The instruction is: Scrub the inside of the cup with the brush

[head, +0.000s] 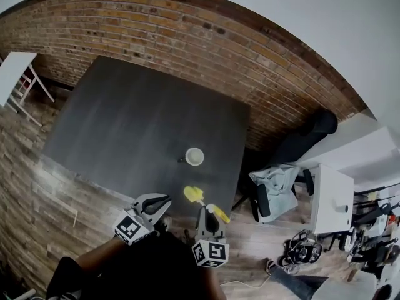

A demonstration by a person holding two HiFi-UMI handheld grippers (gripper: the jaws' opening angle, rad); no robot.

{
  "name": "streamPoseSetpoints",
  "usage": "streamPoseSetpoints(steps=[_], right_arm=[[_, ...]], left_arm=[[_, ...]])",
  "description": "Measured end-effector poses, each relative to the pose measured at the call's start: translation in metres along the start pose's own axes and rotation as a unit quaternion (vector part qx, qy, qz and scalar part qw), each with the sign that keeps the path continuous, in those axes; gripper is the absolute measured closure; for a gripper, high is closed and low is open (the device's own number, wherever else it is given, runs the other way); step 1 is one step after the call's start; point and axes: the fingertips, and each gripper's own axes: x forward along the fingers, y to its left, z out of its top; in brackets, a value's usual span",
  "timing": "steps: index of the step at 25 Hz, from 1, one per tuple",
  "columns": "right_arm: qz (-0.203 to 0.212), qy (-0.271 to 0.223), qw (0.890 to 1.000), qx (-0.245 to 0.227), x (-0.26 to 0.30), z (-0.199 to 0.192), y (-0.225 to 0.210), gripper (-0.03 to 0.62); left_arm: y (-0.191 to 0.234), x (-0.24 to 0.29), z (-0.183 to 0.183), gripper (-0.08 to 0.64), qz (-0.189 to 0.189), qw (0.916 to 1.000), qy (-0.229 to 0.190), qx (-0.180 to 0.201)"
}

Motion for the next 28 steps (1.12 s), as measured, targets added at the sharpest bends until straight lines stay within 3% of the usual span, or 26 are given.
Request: streamPoseSetpoints(steps=[9, 28], right_arm=[[-0.009, 0.003, 1.0, 0.007, 0.006, -0.003, 0.022, 0.541], [-0.029, 0.009, 1.0, -0.001, 0.01, -0.008, 0.021, 0.541]], left_arm=[[0.013, -0.005, 0.01, 0.508, -0.013, 0.9992, -0.005, 0.038], [0.022, 0.001, 0.007, 0.508, -0.015, 0.9994, -0.001, 0.03]])
